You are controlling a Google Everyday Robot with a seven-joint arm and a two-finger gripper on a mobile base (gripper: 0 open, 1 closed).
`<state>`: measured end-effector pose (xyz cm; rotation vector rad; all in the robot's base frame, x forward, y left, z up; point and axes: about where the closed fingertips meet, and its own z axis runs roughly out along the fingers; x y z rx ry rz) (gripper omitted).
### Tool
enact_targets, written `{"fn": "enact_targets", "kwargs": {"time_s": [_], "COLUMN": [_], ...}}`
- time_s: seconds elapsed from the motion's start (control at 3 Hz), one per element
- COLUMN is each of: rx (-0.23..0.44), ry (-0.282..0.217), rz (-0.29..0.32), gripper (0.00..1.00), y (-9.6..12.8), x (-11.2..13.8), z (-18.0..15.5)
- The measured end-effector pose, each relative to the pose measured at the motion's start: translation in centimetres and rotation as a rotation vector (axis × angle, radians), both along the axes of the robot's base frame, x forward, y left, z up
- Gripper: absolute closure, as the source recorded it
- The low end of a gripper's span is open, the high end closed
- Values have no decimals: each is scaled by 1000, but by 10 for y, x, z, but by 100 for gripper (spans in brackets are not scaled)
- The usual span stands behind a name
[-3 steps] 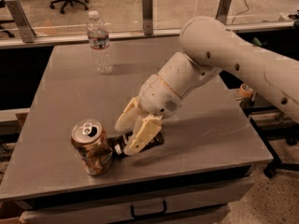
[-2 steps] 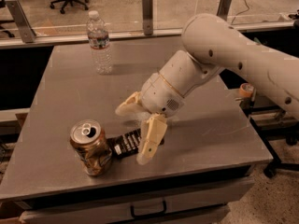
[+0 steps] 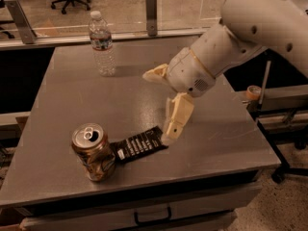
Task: Move rxbar chocolate near orange can
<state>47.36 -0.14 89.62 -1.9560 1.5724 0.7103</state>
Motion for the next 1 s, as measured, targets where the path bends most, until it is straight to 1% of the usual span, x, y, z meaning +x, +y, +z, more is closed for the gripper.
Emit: {"fn": "enact_targets", "kwargs": {"time_s": [0.33, 0.67, 1.0], "rx": [-3, 20, 31], "ry": [-153, -345, -378], "rz": [-110, -216, -222], "gripper": [0, 0, 0], "y": [-48, -99, -101], "x": [33, 66, 69], "z": [54, 115, 130]}}
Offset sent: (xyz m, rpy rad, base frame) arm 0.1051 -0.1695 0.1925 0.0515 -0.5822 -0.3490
